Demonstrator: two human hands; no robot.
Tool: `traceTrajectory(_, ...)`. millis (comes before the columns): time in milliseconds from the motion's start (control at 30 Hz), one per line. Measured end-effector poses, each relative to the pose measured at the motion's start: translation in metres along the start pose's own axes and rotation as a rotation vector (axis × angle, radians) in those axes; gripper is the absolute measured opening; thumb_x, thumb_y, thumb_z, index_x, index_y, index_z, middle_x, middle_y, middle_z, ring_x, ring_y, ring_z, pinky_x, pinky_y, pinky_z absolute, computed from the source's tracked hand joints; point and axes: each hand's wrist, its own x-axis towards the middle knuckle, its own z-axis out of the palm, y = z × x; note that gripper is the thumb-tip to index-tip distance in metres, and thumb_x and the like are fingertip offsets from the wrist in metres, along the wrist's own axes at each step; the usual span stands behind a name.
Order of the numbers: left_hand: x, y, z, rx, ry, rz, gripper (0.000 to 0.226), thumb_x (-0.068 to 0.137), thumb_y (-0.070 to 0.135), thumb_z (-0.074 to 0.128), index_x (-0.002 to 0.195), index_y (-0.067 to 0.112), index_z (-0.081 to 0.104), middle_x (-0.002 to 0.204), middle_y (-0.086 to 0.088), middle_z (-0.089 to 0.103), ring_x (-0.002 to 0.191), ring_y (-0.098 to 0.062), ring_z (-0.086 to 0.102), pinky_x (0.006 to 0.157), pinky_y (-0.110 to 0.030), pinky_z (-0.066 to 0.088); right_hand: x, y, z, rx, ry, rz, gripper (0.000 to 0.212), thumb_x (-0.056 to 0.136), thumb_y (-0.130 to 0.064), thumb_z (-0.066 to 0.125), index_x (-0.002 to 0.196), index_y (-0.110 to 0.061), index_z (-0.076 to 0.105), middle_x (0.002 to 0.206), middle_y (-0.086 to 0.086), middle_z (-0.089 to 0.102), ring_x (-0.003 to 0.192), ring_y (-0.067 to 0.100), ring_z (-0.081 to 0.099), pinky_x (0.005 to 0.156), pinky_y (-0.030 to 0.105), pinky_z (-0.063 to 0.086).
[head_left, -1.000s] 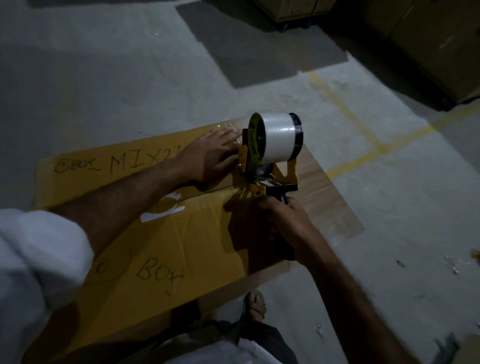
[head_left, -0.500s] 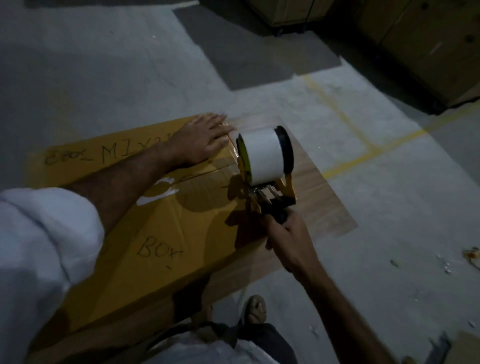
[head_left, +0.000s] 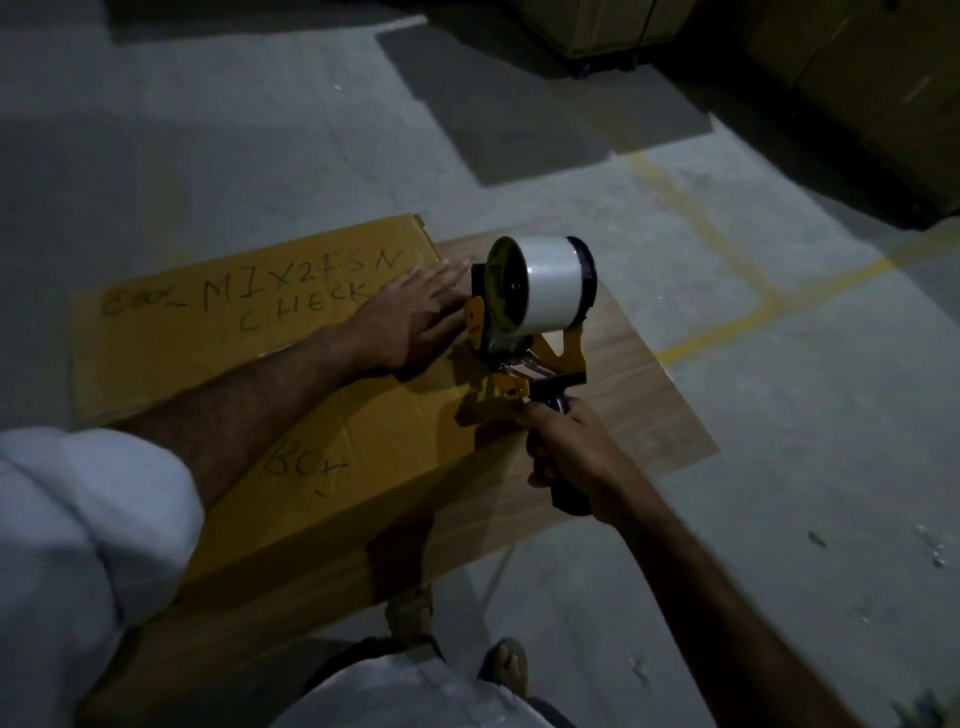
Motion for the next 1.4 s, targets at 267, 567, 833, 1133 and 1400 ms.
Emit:
traceTrajectory(267,0.000,0.002,0.000,0.033,-0.034,-0.053,0.054,0.109,0.056,0.010,0.160,0.040,0.006,0.173,0.004,0.001,0.159,-0.014,-0.001,0.127,-0.041,0.000,-0.011,0.017,-0.022,0.121,-0.066,0.074,0.026,0.103,-0.022,0.053,0.078,-0.022,0.046,0.056,-0.007,0.038,0.047,0.012,0.031,0.047,0.026,0.032)
traceTrajectory(567,-0.035,0.040,0.010,-0.049,-0.046,-0.006,0.059,0.110,0.053,0.023,0.165,0.037,0.007,0.173,0.008,-0.003,0.159,-0.012,-0.007,0.130,-0.044,0.001,-0.028,0.039,-0.024,0.188,-0.085,0.050,0.021,0.103,-0.023,0.056,0.084,-0.019,0.048,0.061,-0.005,0.041,0.052,0.013,0.036,0.051,0.027,0.036)
traceTrajectory(833,-0.063,0.067,0.017,0.093,-0.017,0.149,0.124,0.078,0.091,0.054,0.160,0.033,-0.017,0.169,0.004,-0.014,0.151,0.000,-0.029,0.121,-0.022,-0.022,-0.030,0.040,-0.016,0.132,-0.035,0.004,0.019,0.102,-0.017,0.056,0.083,-0.018,0.054,0.063,-0.002,0.046,0.055,0.014,0.041,0.054,0.027,0.037)
traceTrajectory(1133,-0.065,0.077,0.015,0.037,-0.075,0.092,0.096,0.091,0.069,0.048,0.165,0.035,-0.001,0.172,0.010,-0.016,0.156,-0.009,-0.020,0.124,-0.041,-0.008,-0.054,0.064,-0.015,0.195,0.020,-0.009,0.027,0.101,-0.009,0.054,0.077,-0.019,0.045,0.055,-0.007,0.038,0.045,0.010,0.030,0.043,0.023,0.028)
traceTrajectory(1400,-0.057,0.088,0.012,0.013,-0.120,0.091,0.071,0.102,0.040,0.046,0.165,0.031,0.014,0.173,0.004,-0.002,0.160,-0.022,-0.005,0.129,-0.046,-0.001,-0.072,0.083,-0.034,0.218,0.022,0.022,0.033,0.100,-0.006,0.053,0.078,-0.021,0.035,0.059,-0.002,0.028,0.050,0.015,0.022,0.049,0.032,0.021)
